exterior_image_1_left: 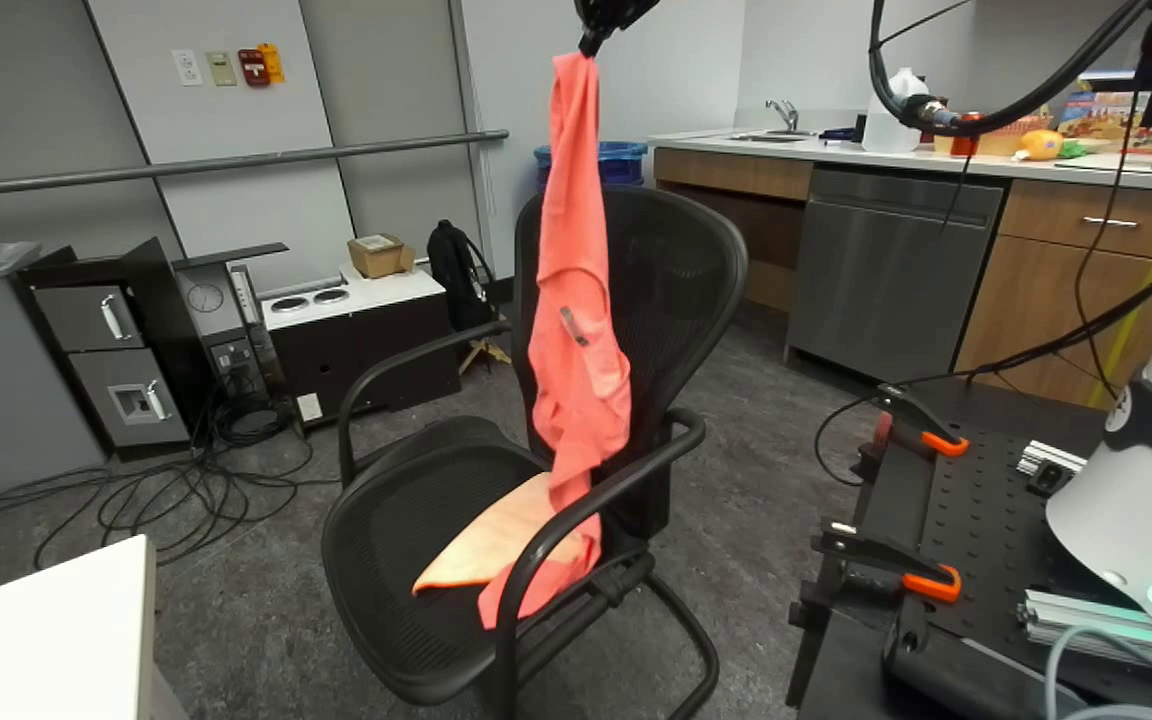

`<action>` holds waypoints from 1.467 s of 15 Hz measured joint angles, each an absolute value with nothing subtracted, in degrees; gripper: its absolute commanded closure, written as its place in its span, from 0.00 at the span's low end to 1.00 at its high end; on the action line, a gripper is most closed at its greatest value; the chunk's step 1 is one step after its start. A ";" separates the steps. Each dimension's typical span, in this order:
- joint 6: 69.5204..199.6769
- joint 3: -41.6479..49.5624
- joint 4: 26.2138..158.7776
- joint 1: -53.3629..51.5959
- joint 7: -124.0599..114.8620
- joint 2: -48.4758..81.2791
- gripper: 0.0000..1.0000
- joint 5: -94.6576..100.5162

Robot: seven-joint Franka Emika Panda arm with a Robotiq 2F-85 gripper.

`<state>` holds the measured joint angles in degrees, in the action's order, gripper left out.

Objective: Hang the shirt on the back of the chair

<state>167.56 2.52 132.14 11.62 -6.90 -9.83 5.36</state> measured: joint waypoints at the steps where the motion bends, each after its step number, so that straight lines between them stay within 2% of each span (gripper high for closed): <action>1: 167.57 2.47 131.79 13.41 -9.71 -11.12 0.99 7.68; 7: 167.56 0.34 128.13 26.00 -25.82 -17.60 0.99 20.44; 13: 167.53 -7.69 124.79 43.69 -44.82 -21.67 0.99 36.62; 14: 167.51 -9.50 124.46 46.74 -48.08 -21.66 0.87 39.62; 15: 167.41 -11.26 124.28 49.42 -51.03 -21.55 0.70 42.46; 18: 165.28 -15.58 124.23 53.64 -55.67 -20.25 0.49 47.70; 22: 161.54 -19.51 124.27 54.19 -56.61 -16.48 0.18 49.90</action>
